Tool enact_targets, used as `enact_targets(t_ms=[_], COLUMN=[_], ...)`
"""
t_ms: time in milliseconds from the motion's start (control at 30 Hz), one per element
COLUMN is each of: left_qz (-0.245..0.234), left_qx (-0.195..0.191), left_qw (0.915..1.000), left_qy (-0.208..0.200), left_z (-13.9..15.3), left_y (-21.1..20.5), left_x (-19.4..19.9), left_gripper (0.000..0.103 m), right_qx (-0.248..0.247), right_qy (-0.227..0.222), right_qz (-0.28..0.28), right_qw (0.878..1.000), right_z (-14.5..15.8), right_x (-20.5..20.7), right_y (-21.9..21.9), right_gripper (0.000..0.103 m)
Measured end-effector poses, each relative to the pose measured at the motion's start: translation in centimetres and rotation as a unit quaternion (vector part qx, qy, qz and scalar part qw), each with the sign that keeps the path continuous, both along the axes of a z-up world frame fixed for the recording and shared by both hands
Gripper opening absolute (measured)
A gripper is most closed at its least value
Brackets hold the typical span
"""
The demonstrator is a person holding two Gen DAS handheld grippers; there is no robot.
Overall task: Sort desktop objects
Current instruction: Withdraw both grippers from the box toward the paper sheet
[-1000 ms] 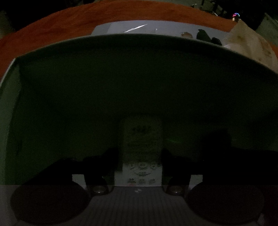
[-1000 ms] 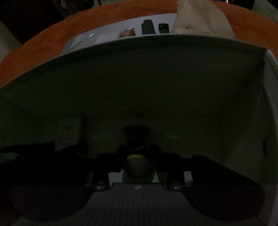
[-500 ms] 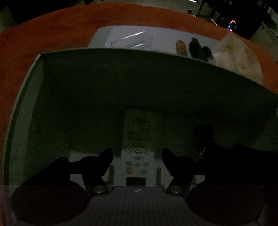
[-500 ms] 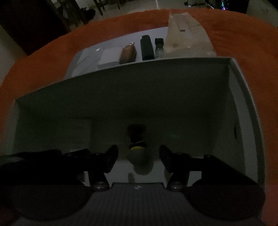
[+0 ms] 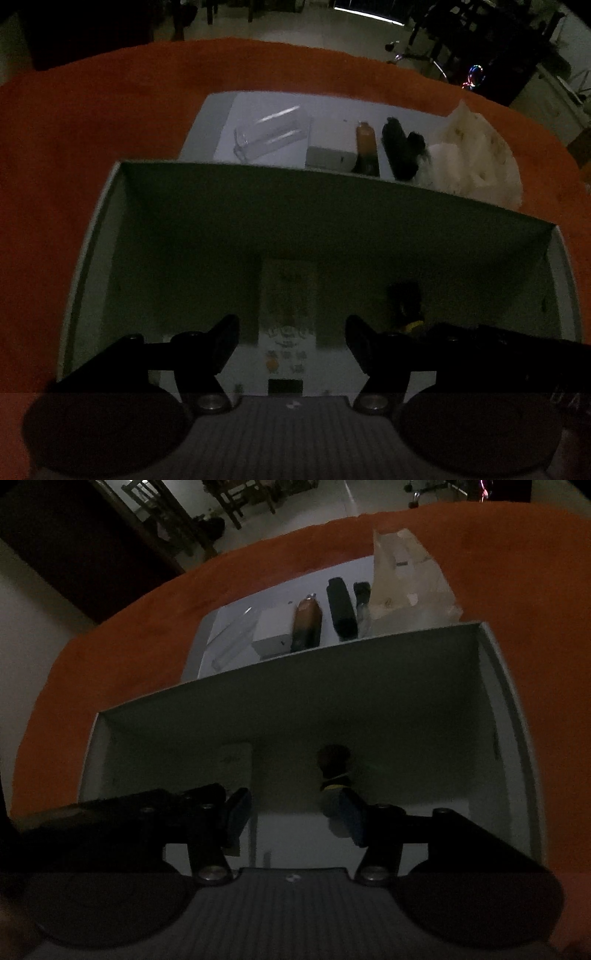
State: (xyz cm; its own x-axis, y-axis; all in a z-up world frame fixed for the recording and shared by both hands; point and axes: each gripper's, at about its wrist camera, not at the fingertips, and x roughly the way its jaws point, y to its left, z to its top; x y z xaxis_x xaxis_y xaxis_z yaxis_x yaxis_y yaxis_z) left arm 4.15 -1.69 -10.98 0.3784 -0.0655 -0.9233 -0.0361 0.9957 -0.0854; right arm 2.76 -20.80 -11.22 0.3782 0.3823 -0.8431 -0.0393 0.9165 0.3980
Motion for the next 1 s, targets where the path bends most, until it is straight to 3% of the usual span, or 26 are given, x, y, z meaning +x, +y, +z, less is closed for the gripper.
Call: enact_targets(t_ms=[433, 733, 1000], left_qz=[-0.001, -0.003, 0.004], left_qx=[0.016, -0.002, -0.015], left_qw=[0.9998, 0.9992, 0.9993], left_qy=[-0.011, -0.04, -0.033], left_z=[0.8, 3.7, 4.2], left_y=[0.6, 1.3, 2.0], left_x=[0.5, 0.8, 2.1], left_gripper=[0.062, 0.062, 0.061], right_qx=[-0.039, -0.034, -0.031], right_qy=[-0.01, -0.061, -0.084], right_qz=[-0.014, -0.02, -0.039], right_qw=[0.999, 0.997, 0.995], right_z=[1.2, 6.0, 7.4], right_x=[-0.9, -1.1, 1.1], right_y=[-1.4, -2.0, -3.1], right_gripper=[0.057, 0.057, 0.052])
